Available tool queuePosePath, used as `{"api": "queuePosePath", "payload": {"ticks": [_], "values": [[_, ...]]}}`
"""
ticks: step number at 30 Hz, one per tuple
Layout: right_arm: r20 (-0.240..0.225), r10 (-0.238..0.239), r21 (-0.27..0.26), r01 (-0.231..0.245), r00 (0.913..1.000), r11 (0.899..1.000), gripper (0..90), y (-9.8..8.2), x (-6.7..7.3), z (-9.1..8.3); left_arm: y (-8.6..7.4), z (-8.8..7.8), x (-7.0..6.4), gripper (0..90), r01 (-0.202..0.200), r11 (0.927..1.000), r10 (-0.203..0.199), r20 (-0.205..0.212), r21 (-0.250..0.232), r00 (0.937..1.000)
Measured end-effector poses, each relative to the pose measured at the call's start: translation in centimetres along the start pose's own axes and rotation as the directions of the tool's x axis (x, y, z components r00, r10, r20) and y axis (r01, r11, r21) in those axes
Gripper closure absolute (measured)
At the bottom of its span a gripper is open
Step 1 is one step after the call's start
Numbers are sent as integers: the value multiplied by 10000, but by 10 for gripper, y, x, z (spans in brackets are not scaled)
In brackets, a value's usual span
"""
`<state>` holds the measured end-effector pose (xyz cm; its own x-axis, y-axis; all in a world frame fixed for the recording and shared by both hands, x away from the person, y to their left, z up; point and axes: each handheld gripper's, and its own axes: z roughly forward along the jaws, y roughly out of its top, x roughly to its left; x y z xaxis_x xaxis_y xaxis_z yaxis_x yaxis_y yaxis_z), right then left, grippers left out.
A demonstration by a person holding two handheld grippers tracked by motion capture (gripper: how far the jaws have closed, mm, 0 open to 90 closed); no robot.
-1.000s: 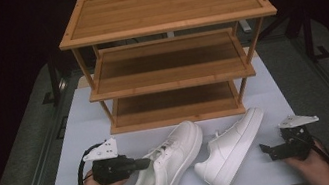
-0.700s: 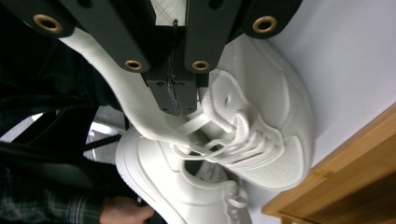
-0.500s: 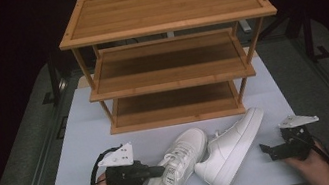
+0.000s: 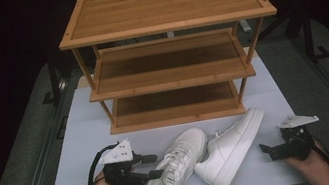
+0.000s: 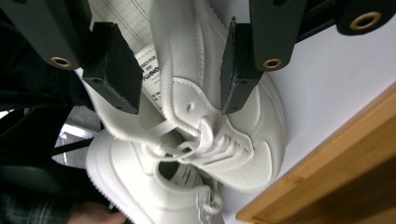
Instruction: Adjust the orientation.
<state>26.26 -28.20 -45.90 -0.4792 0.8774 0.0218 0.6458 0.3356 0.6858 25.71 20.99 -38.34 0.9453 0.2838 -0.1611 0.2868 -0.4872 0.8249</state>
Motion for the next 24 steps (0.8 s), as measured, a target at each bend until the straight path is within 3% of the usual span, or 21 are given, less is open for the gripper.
{"api": "queuePosePath", "payload": {"ticks": [3,7,17,24], "values": [[-1,3,-3,-3,10000,10000,0,0,0,0,-1,9,1,487,17,9999,-16,-70,135,10000],[0,-1,-2,1,10000,10000,0,0,0,0,-1,14,1,586,-67,9996,71,-135,269,9999],[-1,2,-1,-2,10000,10000,0,0,0,0,1,9,-2,800,-406,9988,421,-560,278,9975],[-5,4,-6,-4,10000,10000,0,0,0,0,2,6,-3,845,-456,9987,486,-1458,242,9881]]}}
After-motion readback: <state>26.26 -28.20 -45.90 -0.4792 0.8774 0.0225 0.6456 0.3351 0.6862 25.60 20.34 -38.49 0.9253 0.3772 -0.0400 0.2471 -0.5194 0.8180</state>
